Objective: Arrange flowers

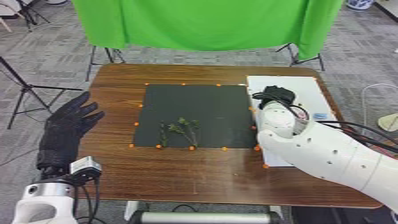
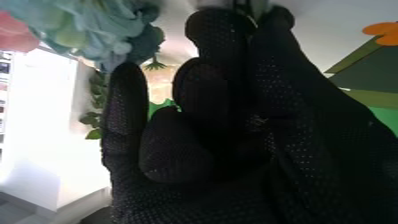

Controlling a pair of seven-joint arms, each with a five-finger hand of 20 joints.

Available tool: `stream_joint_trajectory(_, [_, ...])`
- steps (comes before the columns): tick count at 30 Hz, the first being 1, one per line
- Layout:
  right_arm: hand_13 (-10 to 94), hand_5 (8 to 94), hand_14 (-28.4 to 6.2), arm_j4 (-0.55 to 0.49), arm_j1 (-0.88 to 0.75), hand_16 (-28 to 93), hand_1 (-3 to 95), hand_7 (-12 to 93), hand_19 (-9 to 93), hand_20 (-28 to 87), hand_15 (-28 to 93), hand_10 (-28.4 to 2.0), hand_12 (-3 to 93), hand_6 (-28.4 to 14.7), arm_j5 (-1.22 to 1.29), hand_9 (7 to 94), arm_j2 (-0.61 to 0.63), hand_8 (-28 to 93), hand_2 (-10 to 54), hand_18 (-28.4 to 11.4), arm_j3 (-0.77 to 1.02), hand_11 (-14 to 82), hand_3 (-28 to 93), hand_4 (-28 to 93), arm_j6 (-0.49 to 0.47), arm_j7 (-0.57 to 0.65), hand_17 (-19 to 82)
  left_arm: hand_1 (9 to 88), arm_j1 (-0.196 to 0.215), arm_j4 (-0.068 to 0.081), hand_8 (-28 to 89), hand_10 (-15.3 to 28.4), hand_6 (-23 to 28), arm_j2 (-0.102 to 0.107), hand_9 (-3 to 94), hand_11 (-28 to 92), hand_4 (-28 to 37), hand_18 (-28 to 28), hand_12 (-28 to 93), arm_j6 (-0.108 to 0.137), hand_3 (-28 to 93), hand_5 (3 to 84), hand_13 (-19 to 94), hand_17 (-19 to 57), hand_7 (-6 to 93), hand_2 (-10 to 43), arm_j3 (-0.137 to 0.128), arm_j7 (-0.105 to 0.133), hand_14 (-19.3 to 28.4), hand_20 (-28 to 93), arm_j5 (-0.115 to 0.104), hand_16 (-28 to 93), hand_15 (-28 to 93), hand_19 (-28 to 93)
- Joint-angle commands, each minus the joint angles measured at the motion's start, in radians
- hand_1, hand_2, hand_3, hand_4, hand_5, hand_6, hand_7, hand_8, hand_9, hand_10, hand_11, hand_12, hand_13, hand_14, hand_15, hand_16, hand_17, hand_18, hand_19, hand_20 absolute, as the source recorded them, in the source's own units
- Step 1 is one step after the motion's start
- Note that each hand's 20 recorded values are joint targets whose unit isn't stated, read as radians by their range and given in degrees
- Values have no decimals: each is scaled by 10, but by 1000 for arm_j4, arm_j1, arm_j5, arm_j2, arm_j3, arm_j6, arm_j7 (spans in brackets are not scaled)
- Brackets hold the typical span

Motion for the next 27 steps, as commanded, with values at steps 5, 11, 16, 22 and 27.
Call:
stream_joint_trajectory(5, [694,895,-127,-46,82,202,511,186,877,115,929,-146,319,-16,25,746,66,58,-95,-228,-18,635,800,-283,48,29,257,248,49,-15,-114,183,89,-9,330,252,-225,230,87,8,816,358,257,-100,161,78,-11,-8,247,-12,3,-88,465,567])
stream_joint_trajectory(11, [686,894,-131,-56,103,191,511,185,865,120,930,-149,319,-17,8,734,53,59,-95,-228,23,633,801,-283,31,21,247,248,60,-21,-112,181,89,-3,329,250,-225,230,88,22,814,357,257,-100,159,79,-12,-4,247,-11,0,-87,463,567])
stream_joint_trajectory(16, [684,896,-134,-73,106,186,512,185,863,127,931,-153,317,-19,9,736,54,62,-95,-229,51,631,806,-283,28,9,246,247,69,-25,-112,181,89,-2,329,249,-225,230,88,30,813,357,257,-99,159,80,-15,2,247,-10,-2,-86,462,567])
stream_joint_trajectory(22, [685,899,-136,-73,85,181,515,183,861,138,932,-154,318,-21,12,737,44,67,-95,-232,84,632,806,-283,-2,4,245,246,73,-28,-112,181,88,-3,329,249,-225,230,89,34,813,357,258,-100,159,81,-14,1,246,-9,1,-85,461,567])
stream_joint_trajectory(27, [658,840,-144,-65,16,172,460,201,850,157,926,-161,292,-29,69,691,15,34,-95,-236,190,635,808,-282,-145,7,227,246,75,-27,-112,181,88,6,329,250,-225,230,89,44,813,357,257,-99,159,81,-7,18,246,-10,-7,-85,462,567])
